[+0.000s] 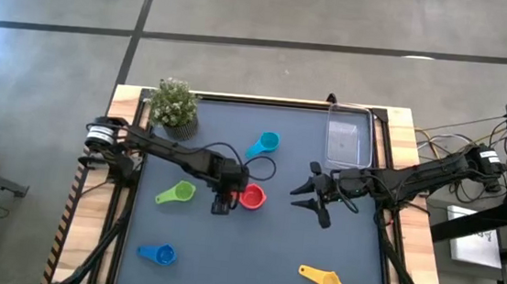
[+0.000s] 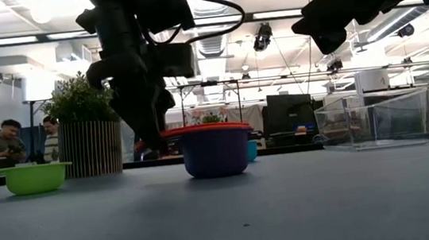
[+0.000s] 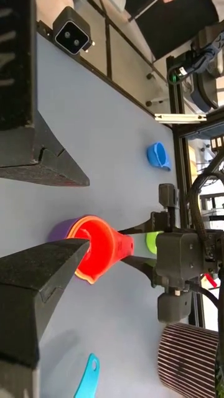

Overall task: Nest measuring cups in basket
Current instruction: Stack the red measuring cup on top of the orange measuring cup, then stack the light blue measuring cup on top of the red measuring cup

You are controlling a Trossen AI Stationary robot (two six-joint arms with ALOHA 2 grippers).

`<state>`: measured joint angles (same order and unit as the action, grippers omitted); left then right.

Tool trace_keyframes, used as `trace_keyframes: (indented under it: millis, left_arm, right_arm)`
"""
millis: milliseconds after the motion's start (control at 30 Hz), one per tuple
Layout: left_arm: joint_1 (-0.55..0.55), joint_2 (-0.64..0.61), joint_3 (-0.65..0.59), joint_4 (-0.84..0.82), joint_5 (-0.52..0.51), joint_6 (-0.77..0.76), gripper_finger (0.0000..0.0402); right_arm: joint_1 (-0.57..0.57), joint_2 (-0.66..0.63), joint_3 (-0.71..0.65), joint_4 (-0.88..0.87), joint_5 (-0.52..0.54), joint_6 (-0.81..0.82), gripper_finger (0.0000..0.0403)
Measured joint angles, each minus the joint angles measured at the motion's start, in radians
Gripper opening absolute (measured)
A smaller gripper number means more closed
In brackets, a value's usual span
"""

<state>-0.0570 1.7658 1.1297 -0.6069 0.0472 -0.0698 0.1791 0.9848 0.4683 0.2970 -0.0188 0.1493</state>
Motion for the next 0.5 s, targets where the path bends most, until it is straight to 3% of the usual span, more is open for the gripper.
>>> trace_keyframes:
  millis: [233,500]
  left_arm:
    - [-0.001,-0.073,0.000,-0.093,0.050,-0.020,0.0242]
    - [-0.011,-0.251,-0.017,-0.097,0.014,-0.043,0.0252]
  right_arm:
    - [0.000,0.000,0.000,-0.003,0.000,0.010,0.0134]
    - [-0.001,0.000,0.000,-0.002,0.022,0.009,0.0134]
